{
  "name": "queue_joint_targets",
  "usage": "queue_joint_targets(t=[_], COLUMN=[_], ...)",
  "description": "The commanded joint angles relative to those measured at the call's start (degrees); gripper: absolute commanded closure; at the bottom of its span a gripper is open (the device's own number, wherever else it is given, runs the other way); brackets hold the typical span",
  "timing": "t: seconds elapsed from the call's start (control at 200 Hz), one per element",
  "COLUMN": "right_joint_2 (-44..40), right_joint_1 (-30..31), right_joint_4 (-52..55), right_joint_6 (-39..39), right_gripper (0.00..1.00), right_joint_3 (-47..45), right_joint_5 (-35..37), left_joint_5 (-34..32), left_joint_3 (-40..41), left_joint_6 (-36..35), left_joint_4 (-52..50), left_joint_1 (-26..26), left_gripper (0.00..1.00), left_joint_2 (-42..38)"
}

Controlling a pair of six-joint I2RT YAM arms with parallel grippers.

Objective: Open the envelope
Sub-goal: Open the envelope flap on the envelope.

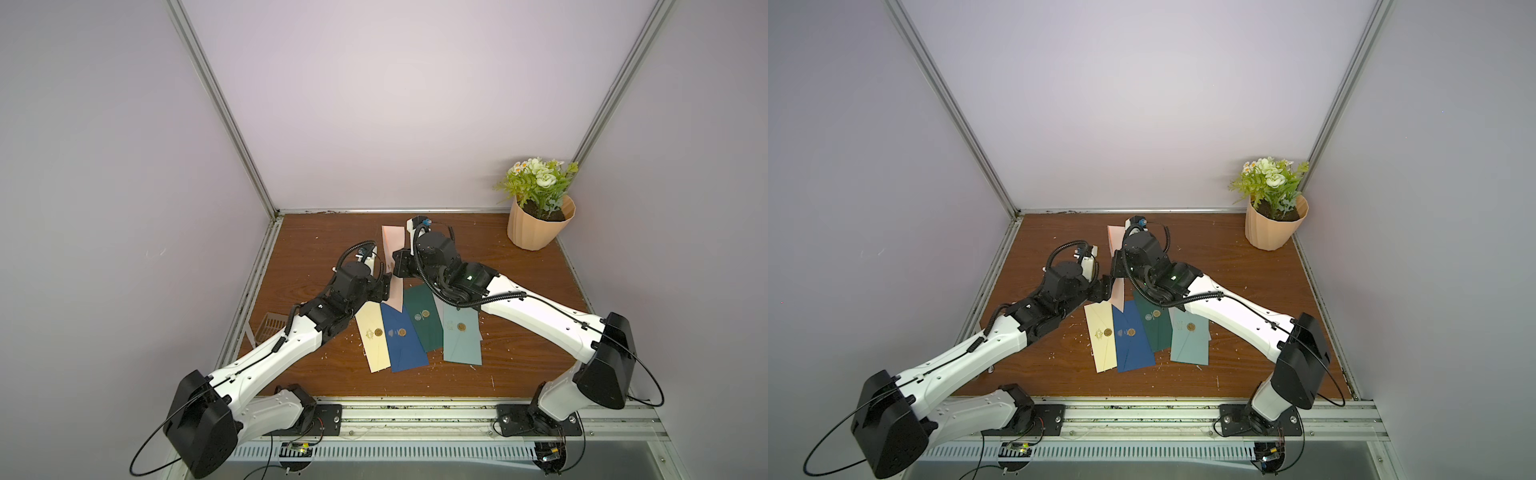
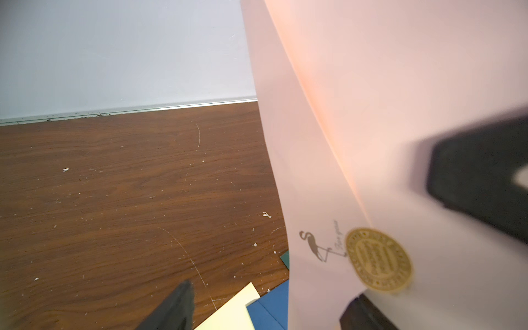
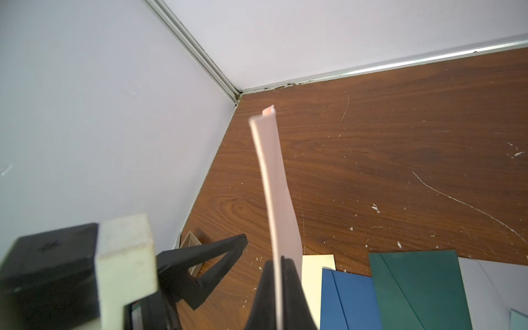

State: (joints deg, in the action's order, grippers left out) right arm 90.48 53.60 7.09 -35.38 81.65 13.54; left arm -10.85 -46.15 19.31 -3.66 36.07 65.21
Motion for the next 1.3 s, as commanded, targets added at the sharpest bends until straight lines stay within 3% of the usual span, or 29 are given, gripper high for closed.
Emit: queue_joint_targets(t=[0.0,1.291], right_joint_2=[-2.3,-3.1], right_joint_1=[1.0,1.0], right_joint_4=[1.5,0.9], right_joint_6=[-0.9,-1.2], right_gripper=[1.00,1.00], right_joint_3=[-1.2,-2.1], right_joint_5=[-1.4,-1.9], left_joint_5=[-2.9,-3.7], left_joint_3=[0.2,1.6], left_joint_6=[0.9,1.5], left_joint_4=[2.3,1.9], left_joint_1=[0.1,0.1], left_gripper=[0.19,0.18], left_joint_2=[-1.2,-2.3])
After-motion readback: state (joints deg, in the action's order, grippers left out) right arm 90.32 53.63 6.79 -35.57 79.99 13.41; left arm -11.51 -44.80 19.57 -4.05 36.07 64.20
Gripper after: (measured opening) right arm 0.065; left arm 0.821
